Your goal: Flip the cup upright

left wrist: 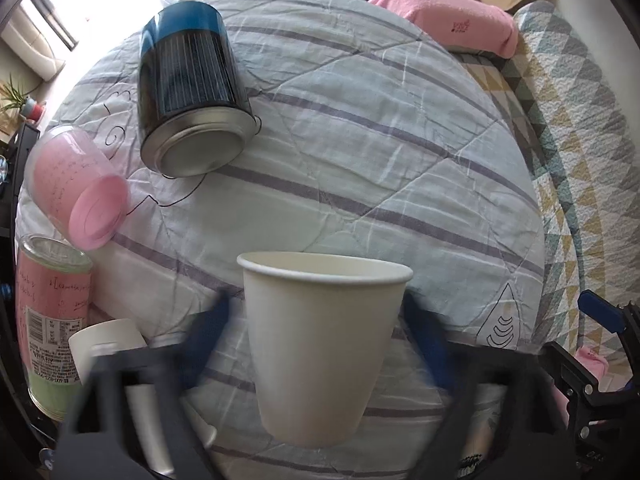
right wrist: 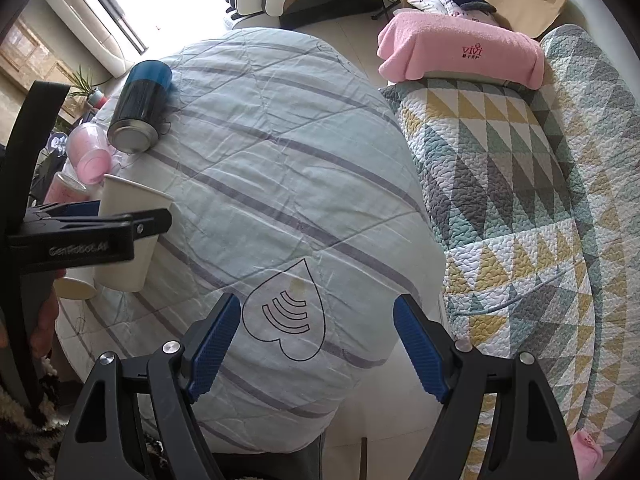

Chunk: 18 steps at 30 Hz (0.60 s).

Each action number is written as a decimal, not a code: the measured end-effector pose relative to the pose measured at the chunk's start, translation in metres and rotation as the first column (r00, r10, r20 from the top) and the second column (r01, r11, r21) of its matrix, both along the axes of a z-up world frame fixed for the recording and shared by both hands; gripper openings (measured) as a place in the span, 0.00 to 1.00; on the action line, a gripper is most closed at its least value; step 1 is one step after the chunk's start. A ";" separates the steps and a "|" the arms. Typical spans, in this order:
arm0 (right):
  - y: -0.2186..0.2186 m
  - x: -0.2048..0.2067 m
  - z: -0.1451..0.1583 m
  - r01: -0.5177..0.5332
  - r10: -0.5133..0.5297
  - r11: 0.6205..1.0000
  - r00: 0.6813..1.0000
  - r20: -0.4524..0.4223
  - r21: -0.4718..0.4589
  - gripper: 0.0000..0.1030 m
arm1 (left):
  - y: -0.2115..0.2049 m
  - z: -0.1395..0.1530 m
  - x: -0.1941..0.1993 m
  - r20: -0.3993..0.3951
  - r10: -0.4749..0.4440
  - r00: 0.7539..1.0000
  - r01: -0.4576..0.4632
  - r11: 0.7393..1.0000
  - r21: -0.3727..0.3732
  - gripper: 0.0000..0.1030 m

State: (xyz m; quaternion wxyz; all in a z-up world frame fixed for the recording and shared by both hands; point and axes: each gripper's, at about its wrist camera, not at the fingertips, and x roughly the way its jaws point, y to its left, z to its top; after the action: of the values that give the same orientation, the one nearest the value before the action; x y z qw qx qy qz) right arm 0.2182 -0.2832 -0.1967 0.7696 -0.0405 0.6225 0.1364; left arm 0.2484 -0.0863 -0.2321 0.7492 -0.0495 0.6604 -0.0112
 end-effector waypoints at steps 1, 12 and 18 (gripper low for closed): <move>0.000 0.000 0.000 -0.003 0.003 1.000 1.000 0.000 0.003 0.78 | 0.000 0.000 0.001 0.001 0.001 1.000 -0.001 1.000 0.001 0.66; 0.013 -0.006 0.004 -0.049 0.049 0.999 0.999 0.009 0.020 0.78 | 0.002 0.049 0.000 0.161 0.012 0.987 -0.013 1.000 0.007 0.66; 0.014 -0.010 0.005 -0.056 0.056 0.998 0.998 0.016 0.022 0.78 | -0.001 0.062 -0.012 0.271 0.029 0.962 -0.028 1.000 -0.008 0.67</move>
State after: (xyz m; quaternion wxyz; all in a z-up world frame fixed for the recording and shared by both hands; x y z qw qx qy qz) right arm 0.2079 -0.2687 -0.1917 0.7707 -0.0506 0.6135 0.1644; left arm 0.2360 -0.0872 -0.1705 0.8324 -0.0586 0.5511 -0.0082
